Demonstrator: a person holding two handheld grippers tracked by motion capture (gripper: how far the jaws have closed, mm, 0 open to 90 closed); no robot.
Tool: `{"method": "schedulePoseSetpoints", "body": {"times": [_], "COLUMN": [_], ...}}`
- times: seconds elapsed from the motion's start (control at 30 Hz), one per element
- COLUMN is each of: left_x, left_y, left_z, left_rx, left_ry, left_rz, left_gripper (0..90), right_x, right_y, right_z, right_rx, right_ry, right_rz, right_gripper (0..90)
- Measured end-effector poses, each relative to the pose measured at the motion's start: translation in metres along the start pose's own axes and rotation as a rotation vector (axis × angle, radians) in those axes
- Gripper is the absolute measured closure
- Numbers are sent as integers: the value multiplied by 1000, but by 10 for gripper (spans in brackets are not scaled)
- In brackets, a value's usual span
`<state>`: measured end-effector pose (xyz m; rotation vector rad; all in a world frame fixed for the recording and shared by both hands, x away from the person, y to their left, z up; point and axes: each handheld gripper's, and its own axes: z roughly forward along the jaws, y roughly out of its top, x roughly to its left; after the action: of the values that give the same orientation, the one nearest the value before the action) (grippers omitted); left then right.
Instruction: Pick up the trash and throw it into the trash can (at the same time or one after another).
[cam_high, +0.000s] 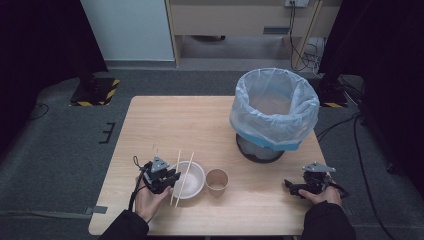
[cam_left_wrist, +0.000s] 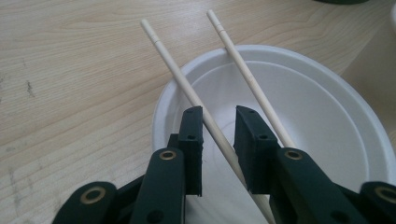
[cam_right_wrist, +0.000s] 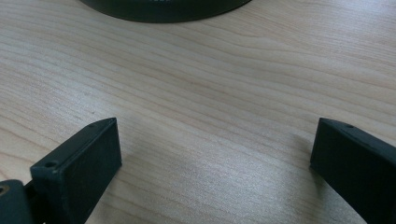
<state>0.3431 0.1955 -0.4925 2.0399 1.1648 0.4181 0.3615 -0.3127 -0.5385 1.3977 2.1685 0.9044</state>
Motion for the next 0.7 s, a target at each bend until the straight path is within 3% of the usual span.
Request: {"method": "schedulePoseSetpoints", "body": {"times": [0.17,0.7], "left_x": [-2,-1], "left_y": [0,2], "left_z": [2,6], "left_rx": [5,40], "left_ry": [19,34], "left_rz": [6,21], "left_gripper": [711,844], "right_x": [0,0], "right_y": [0,0], "right_z": [0,0], "right_rx": [0,0], "right_ry": [1,3], "right_rz": [0,0], "right_gripper": [20,20]}}
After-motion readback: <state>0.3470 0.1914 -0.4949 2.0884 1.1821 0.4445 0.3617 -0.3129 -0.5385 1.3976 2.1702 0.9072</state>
